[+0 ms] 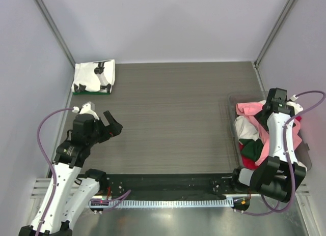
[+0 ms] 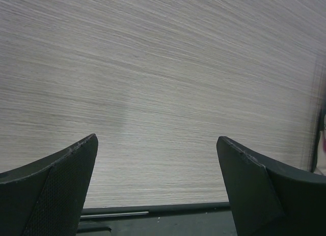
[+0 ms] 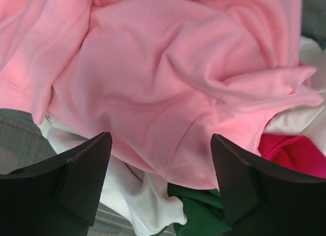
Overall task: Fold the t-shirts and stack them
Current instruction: Grab the tshirt from the pile
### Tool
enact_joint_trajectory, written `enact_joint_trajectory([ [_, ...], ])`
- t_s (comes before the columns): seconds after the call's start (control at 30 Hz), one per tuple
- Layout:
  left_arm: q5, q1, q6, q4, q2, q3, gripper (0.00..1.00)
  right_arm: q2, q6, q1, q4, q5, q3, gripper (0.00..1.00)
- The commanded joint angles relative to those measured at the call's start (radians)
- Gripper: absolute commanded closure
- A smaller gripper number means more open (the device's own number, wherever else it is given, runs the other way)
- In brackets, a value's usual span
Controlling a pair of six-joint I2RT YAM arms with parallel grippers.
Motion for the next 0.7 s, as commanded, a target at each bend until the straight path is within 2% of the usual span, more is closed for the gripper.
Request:
enact_joint_trajectory([
  [0.0, -0.010, -0.010, 0.012, 0.012, -0.002, 0.022, 0.00, 0.003, -0.014, -0.004, 0.064, -0.065, -0.047, 0.18],
  [0.1, -0.013, -0.013, 0.014, 0.019, 0.001, 0.019, 0.00, -0.005, -0.014, -0.004, 0.093, -0.065, -0.092, 0.35],
  [0.17, -0.013, -0.013, 0.016, 0.022, 0.007, 0.019, 0.00, -0.006, -0.020, -0.004, 0.101, -0.079, -0.098, 0.54],
  [0.2, -0.013, -0.013, 0.017, 0.024, 0.015, 0.019, 0.00, -0.005, -0.023, -0.004, 0.102, -0.091, -0.098, 0.73],
  [0.27, -0.013, -0.011, 0.019, 0.022, 0.021, 0.019, 0.00, -0.011, -0.028, -0.004, 0.101, -0.120, -0.091, 0.92],
  [0.3, -0.013, -0.013, 0.019, 0.024, 0.026, 0.019, 0.00, -0.018, -0.031, -0.004, 0.099, -0.131, -0.074, 0.99],
  [0.43, -0.013, -0.013, 0.020, 0.027, 0.023, 0.019, 0.00, -0.081, -0.026, 0.075, 0.075, -0.124, 0.040, 0.99],
  [0.53, -0.019, -0.013, 0.020, 0.030, 0.015, 0.016, 0.00, -0.066, 0.003, 0.283, 0.024, -0.149, 0.239, 0.99],
  [0.57, -0.021, -0.013, 0.020, 0.031, 0.017, 0.016, 0.00, -0.028, 0.003, 0.427, 0.024, -0.195, 0.300, 0.99],
  [0.6, -0.023, -0.013, 0.020, 0.031, 0.014, 0.016, 0.00, -0.003, -0.003, 0.492, 0.035, -0.253, 0.436, 0.99],
  [0.63, -0.030, -0.013, 0.020, 0.031, 0.012, 0.016, 0.00, 0.032, -0.008, 0.549, 0.039, -0.398, 0.524, 0.99],
  [0.67, -0.032, -0.014, 0.019, 0.030, 0.014, 0.017, 0.00, 0.060, -0.005, 0.618, 0.036, -0.432, 0.616, 0.99],
])
